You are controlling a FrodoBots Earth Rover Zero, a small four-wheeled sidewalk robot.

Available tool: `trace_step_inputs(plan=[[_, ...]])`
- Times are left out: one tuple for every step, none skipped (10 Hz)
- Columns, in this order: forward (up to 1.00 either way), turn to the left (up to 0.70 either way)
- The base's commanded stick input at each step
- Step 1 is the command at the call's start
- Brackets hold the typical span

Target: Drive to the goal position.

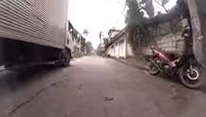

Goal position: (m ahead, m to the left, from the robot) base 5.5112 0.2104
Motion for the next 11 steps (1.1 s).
trace_step_inputs(plan=[[0.85, 0.01], [0.85, 0.01], [0.85, 0.01], [0.85, 0.01], [0.85, 0.01], [0.85, 0.01], [0.85, 0.01], [0.85, 0.01], [0.85, 0.01], [0.85, 0.01], [0.85, 0.01]])
